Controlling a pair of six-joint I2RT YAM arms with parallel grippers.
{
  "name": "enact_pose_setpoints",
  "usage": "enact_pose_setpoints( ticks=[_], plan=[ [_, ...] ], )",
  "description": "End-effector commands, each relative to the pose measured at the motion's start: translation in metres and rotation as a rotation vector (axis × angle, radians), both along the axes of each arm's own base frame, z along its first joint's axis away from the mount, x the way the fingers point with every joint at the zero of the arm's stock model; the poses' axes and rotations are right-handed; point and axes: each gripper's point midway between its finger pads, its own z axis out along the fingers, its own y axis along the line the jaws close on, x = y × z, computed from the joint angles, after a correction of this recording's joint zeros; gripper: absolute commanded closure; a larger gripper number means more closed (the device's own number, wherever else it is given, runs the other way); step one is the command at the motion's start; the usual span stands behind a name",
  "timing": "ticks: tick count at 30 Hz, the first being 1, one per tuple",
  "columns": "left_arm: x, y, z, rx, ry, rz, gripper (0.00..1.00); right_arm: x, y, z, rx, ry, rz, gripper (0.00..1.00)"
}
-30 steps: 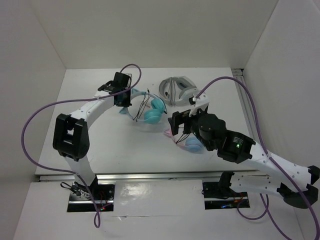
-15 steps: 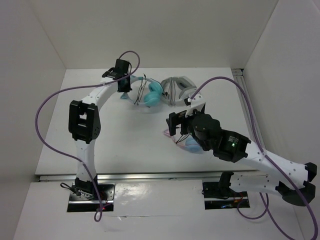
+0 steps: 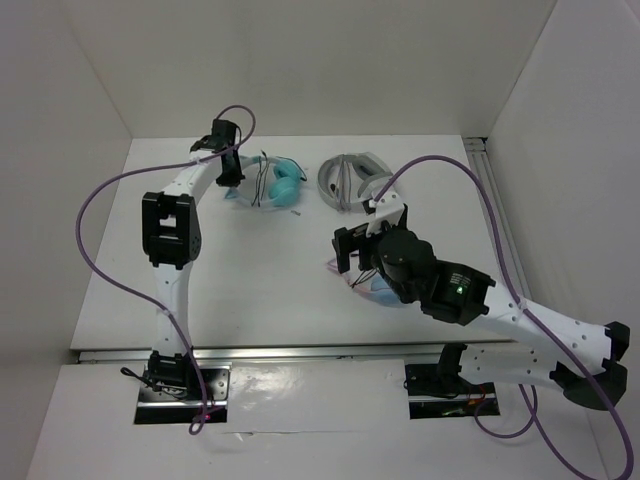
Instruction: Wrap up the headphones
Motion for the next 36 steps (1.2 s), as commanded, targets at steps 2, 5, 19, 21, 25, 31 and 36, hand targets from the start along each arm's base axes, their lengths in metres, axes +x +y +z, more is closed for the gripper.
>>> enact_pose_setpoints(
  ticks=[2,5,19,21,25,31,36],
  plan=[
    [0.027,-0.027,0.026,-0.083,-0.106,-0.033,0.95,0.003,-0.002,0.001,0.037,-0.026,-0.033,0.0],
    [0.033,-0.03,0.031,-0.094,-0.125,-0.04,0.84,0.0,-0.005,0.002,0.08,-0.015,-0.041,0.0],
    [0.014,-0.003,0.079,-0.013,-0.167,0.1,0.0,-0.012,0.014,-0.024,0.123,0.059,0.04,0.0],
    [0.012,-0.005,0.107,-0.033,-0.216,0.091,0.0,-0.012,0.014,-0.028,0.126,0.068,0.036,0.0],
    [-0.006,-0.01,0.185,-0.08,-0.342,0.054,0.0,-0.013,0.01,-0.022,0.129,0.093,0.012,0.0],
    [-0.096,-0.043,0.307,-0.175,-0.509,-0.156,0.0,-0.019,0.003,-0.017,0.132,0.126,-0.003,0.0],
    [-0.225,-0.039,0.271,-0.231,-0.521,-0.213,0.0,-0.034,-0.003,-0.004,0.184,0.128,0.05,0.0]
  ],
)
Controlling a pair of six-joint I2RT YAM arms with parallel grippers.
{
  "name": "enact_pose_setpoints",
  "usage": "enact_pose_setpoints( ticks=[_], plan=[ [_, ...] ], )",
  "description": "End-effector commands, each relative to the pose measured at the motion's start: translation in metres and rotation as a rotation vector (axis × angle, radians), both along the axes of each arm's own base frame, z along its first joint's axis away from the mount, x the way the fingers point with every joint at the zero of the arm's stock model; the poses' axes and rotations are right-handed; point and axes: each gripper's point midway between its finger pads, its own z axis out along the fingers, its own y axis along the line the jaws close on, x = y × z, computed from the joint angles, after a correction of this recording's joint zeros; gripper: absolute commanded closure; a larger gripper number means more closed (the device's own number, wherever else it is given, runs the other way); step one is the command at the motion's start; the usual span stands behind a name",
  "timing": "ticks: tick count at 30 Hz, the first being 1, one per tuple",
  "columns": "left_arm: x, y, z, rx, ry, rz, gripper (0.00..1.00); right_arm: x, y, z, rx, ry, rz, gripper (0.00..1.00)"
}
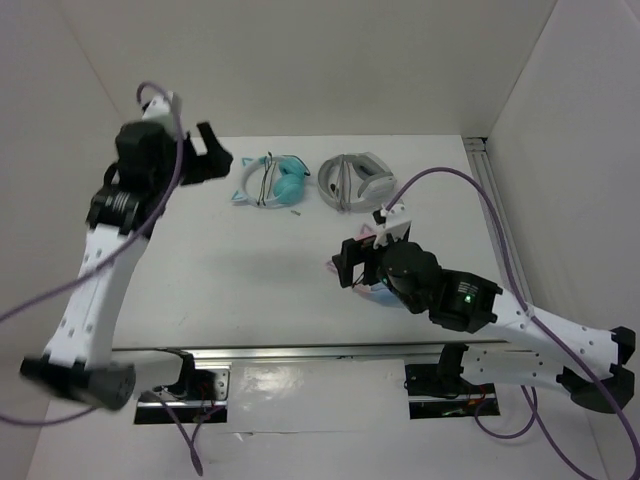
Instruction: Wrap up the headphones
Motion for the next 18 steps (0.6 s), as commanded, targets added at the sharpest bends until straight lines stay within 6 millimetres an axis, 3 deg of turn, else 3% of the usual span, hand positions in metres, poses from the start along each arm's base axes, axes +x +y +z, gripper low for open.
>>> enact_pose_setpoints(
  ticks=[1,2,3,6,8,12,14,18],
  plan=[
    [-0.078,-0.006,-0.04,-0.023,0.023,-0.098,0.0,-0.016,-0.003,0.026,0.09,-0.004,0.049,0.0],
    [-0.123,-0.001,-0.015,-0.042,-0.103,-0.113,0.0,-0.016,-0.004,0.023,0.08,0.001,0.049,0.0],
    [-0.14,0.0,-0.045,-0.055,-0.069,-0.117,0.0,-0.019,-0.004,0.026,0.091,0.0,0.06,0.0],
    [-0.184,-0.001,-0.062,-0.037,-0.17,-0.193,0.0,-0.022,-0.005,0.021,0.069,0.011,0.071,0.0],
    [-0.195,-0.008,-0.078,-0.046,-0.142,-0.237,0.0,-0.024,-0.004,0.022,0.069,0.015,0.081,0.0],
    [-0.22,-0.032,-0.081,-0.127,-0.135,-0.359,0.0,-0.029,-0.01,0.02,0.092,0.057,0.057,0.0],
    [-0.22,-0.022,-0.082,-0.13,-0.167,-0.292,0.0,-0.034,-0.017,0.025,0.117,0.058,0.065,0.0],
    [-0.227,-0.022,-0.08,-0.15,-0.203,-0.304,0.0,-0.04,-0.036,0.024,0.135,0.066,0.039,0.0]
  ],
)
